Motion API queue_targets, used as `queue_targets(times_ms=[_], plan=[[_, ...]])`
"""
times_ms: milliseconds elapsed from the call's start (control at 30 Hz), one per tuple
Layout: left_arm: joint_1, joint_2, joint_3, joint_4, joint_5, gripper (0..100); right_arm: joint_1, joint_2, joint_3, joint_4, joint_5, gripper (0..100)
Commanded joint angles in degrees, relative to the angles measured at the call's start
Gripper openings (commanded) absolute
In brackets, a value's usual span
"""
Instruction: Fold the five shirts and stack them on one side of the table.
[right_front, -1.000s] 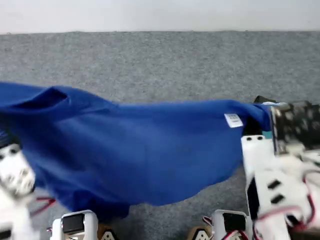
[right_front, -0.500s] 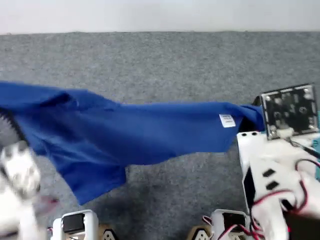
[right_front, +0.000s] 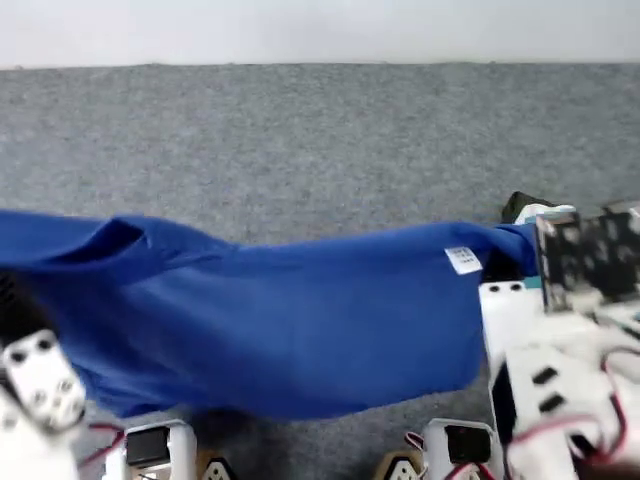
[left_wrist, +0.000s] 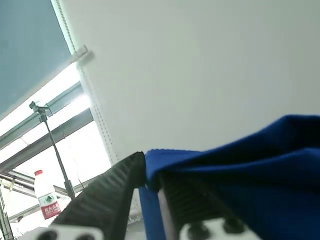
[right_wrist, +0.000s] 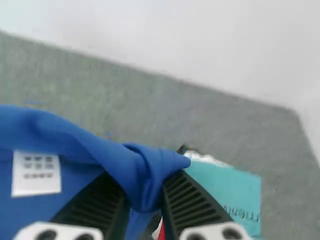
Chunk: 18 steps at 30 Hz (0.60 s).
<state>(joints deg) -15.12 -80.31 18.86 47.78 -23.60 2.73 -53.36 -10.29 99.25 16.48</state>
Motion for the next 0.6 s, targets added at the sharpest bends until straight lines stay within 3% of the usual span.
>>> queue_targets(times_ms=[0, 367, 567], plan=[[0.1, -0.1, 6.8, -4.7, -0.2, 1, 0.7, 1.1, 9.6, -5.4, -0.3, 0.9], [0.1, 0.0, 34.2, -37.1, -0.3, 1, -2.9, 1.1, 38.6, -39.2, -0.5, 0.9], [0.1, -0.1, 35.3, -44.5, -0.3, 1, -3.5, 1.1, 37.6, -45.8, -0.7, 0.9]])
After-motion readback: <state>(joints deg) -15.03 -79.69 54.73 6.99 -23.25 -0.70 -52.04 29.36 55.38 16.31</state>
